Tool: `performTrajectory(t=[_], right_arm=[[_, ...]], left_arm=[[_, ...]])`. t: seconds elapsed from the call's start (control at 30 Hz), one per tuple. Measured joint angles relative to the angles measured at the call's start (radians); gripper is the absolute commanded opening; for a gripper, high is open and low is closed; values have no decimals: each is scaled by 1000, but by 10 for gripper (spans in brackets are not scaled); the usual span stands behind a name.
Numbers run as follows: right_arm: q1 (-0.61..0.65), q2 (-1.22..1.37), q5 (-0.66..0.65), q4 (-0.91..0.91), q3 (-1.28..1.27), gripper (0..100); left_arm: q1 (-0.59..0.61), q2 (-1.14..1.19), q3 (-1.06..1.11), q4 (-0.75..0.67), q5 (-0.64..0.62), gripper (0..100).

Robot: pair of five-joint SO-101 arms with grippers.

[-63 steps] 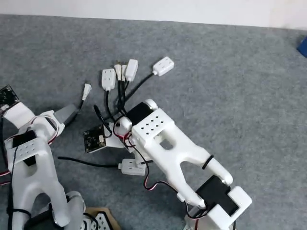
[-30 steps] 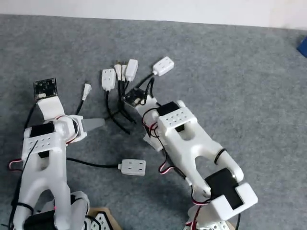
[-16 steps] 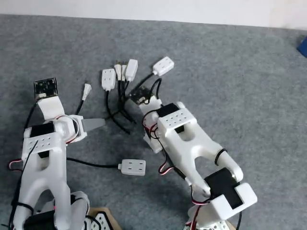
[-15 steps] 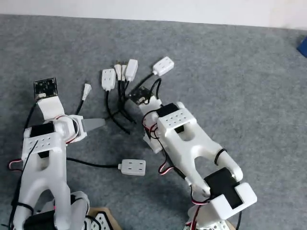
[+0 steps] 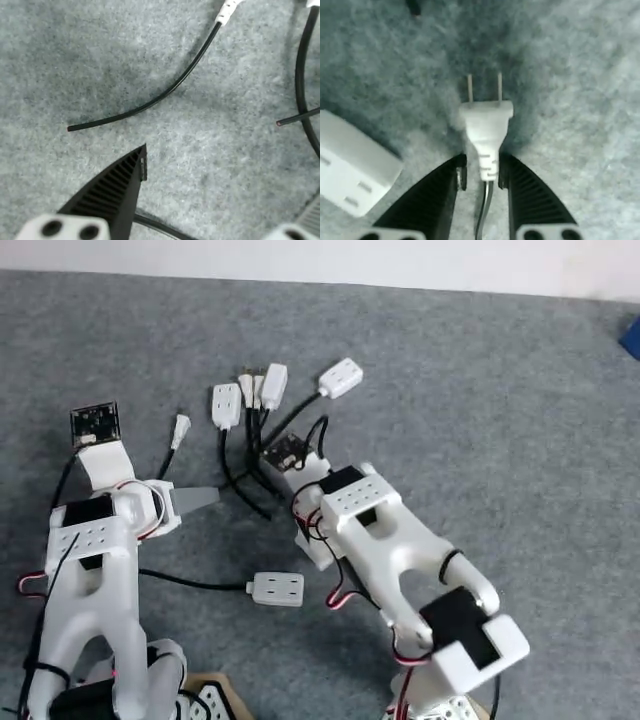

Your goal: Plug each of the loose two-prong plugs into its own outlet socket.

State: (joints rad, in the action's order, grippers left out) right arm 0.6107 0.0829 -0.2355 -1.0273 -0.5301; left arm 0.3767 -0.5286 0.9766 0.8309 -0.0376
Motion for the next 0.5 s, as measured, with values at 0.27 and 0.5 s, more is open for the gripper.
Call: performTrajectory(t=[0.27, 0.5], right_arm=[[0, 83, 0, 14, 25, 105], [-29, 81, 9, -101, 112, 13]], left_arm=[[0, 0, 0, 0, 0, 492], [0, 0, 0, 0, 0, 492]])
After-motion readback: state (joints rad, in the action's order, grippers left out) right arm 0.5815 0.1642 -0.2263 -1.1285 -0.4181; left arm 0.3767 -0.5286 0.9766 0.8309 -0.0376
